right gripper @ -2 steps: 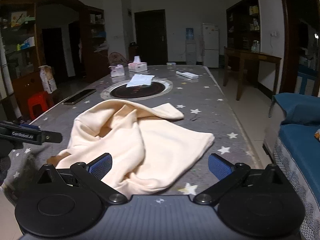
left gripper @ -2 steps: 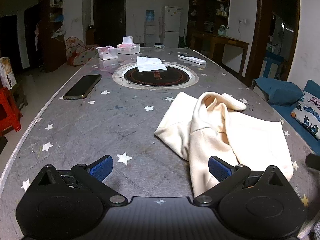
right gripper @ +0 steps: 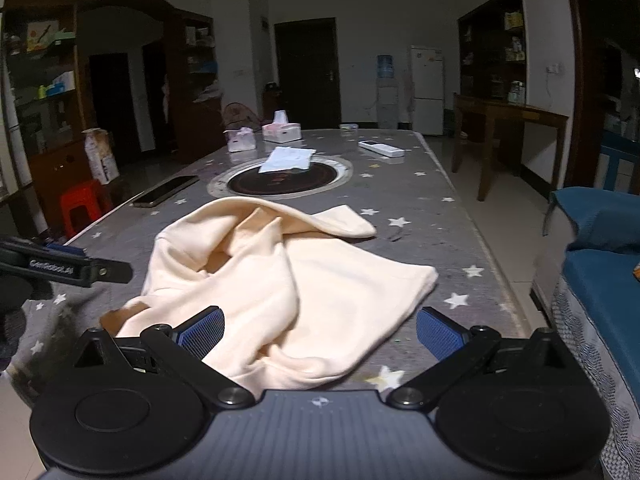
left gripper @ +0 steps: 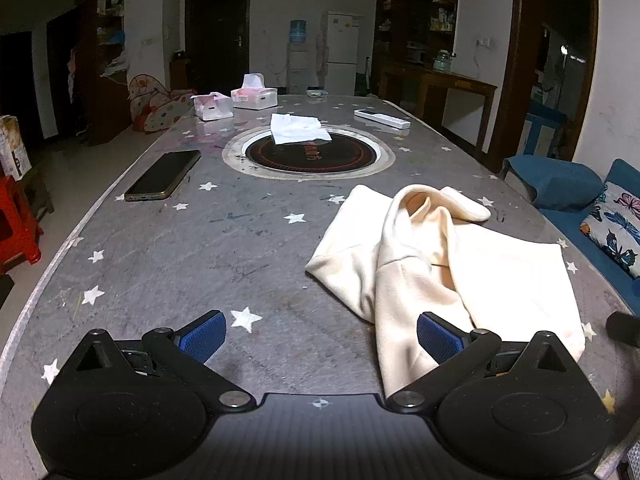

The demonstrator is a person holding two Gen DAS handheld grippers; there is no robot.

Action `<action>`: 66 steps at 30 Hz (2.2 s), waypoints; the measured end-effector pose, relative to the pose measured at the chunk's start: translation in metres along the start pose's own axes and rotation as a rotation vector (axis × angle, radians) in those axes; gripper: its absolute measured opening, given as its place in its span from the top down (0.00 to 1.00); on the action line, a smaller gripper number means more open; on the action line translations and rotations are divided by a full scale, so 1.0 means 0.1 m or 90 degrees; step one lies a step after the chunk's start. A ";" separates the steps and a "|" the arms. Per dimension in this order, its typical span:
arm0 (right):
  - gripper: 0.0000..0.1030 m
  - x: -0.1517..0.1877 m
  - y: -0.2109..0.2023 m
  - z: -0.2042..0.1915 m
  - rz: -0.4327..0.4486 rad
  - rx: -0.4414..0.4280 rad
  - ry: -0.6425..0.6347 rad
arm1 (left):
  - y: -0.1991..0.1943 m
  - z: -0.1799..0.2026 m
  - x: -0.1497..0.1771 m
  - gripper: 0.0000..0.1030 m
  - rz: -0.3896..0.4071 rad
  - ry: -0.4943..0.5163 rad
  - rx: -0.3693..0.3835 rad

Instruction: Fold clothes

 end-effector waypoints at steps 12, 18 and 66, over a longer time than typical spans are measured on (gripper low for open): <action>0.00 0.00 0.17 -0.13 -0.009 0.012 0.008 | 0.10 0.16 -0.28 0.00 0.017 0.037 0.020; 0.01 -0.08 0.23 -0.28 -0.012 0.016 0.023 | 0.31 0.30 -0.50 0.02 0.025 0.068 0.033; 0.20 -0.23 0.72 -0.90 -0.081 -0.010 0.040 | 0.59 0.40 -0.56 0.51 -0.016 0.056 0.102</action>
Point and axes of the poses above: each gripper's, at about its wrist camera, not at the fingertips, and y roughly the way its jaws point, z to its right, x to its underside, the point moved 6 cm from there along y, roughly the way its jaws point, and after that the axes turned 3 degrees about z, right-handed, at the moved point
